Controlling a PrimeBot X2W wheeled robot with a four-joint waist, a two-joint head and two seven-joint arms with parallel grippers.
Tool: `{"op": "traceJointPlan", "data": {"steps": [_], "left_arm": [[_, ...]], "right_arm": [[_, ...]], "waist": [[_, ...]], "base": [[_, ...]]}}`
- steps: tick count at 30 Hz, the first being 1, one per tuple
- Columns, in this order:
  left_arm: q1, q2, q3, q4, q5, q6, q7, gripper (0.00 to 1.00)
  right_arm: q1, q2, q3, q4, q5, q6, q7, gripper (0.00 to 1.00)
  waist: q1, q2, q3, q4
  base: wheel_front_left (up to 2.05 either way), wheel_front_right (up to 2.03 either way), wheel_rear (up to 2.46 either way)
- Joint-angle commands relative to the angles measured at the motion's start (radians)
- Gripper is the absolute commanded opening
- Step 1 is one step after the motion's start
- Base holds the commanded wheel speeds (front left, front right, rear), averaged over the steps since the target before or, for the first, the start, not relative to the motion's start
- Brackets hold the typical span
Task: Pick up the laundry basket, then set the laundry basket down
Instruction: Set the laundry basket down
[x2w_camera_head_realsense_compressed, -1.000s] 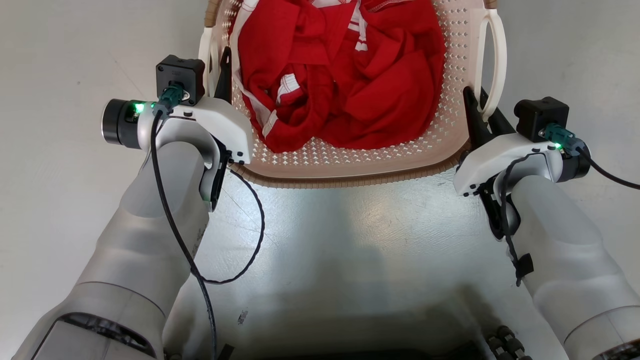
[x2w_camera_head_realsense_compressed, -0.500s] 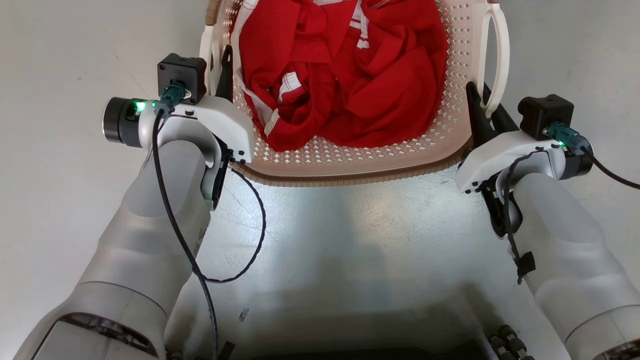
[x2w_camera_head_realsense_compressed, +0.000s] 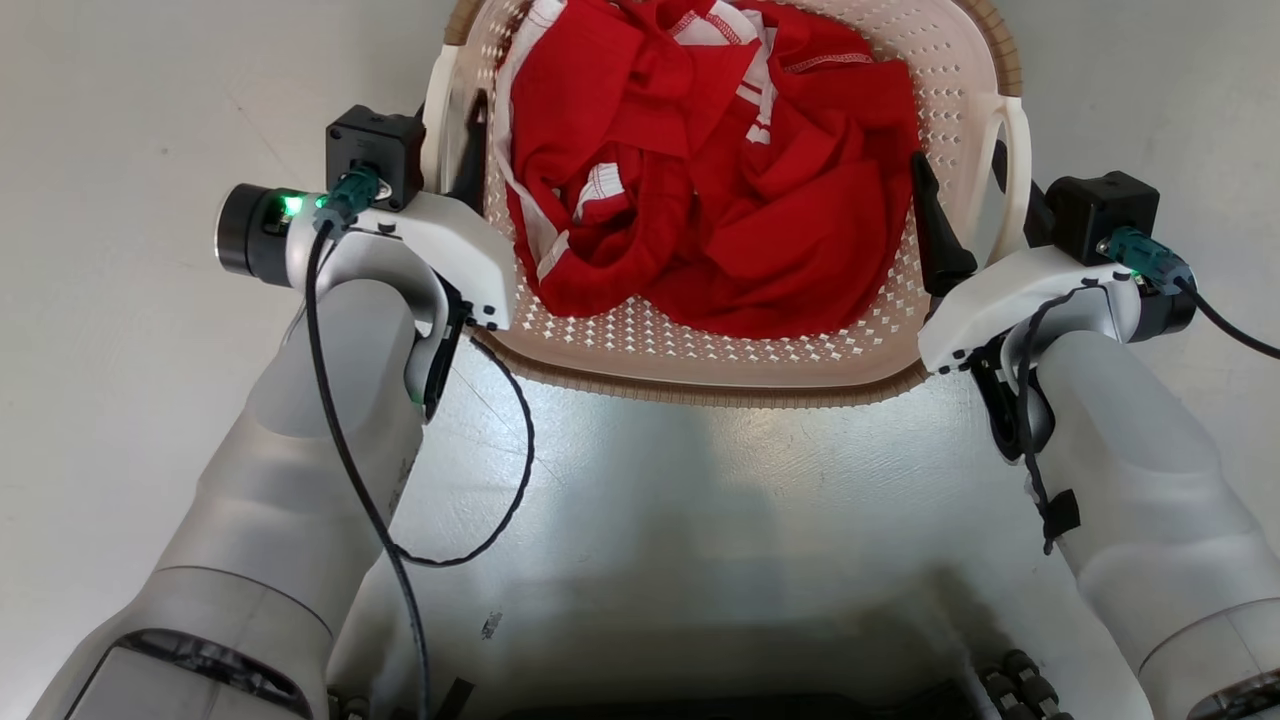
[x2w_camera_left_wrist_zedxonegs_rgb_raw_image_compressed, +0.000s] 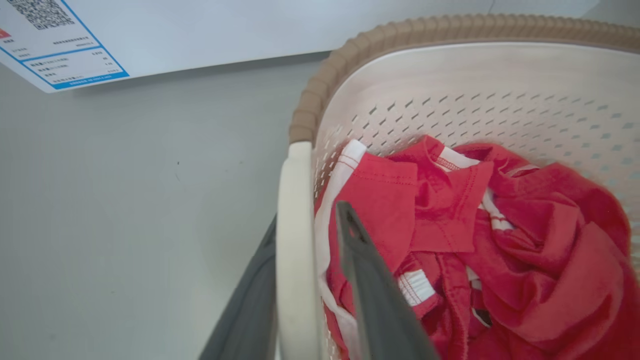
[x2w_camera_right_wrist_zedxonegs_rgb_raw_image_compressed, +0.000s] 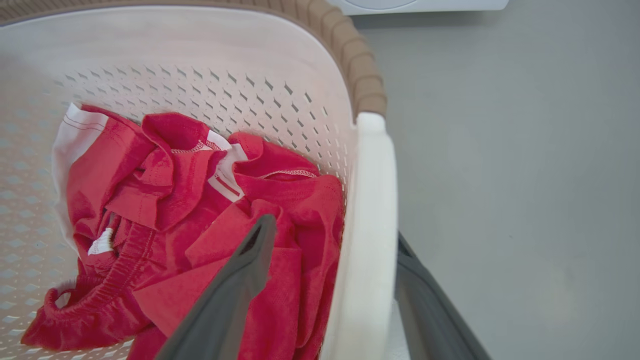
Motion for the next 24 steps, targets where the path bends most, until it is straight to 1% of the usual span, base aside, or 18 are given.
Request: {"op": "traceJointPlan", "data": {"steps": [1,5,24], "left_arm": [[0.037,0.025,0.007,-0.021,-0.006,-0.005,-0.005,0.96],[0.043,0.025,-0.004,-0.032,-0.019,-0.002,-0.005,1.00],[0.054,0.025,-0.021,-0.054,-0.049,0.015,-0.005,1.00]], "right_arm": [[0.036,0.016,0.013,-0.014,0.001,0.002,-0.013,1.00],[0.036,0.016,0.012,-0.015,0.002,0.002,-0.013,1.00],[0.042,0.016,-0.007,-0.029,-0.025,0.002,-0.013,1.00]], "waist": [[0.0000,0.0000,0.000,0.000],[0.0000,0.0000,0.000,0.001],[0.0000,0.0000,-0.024,0.007]], "base": [[0.00,0.00,0.00],[0.00,0.00,0.00],[0.00,0.00,0.00]]}}
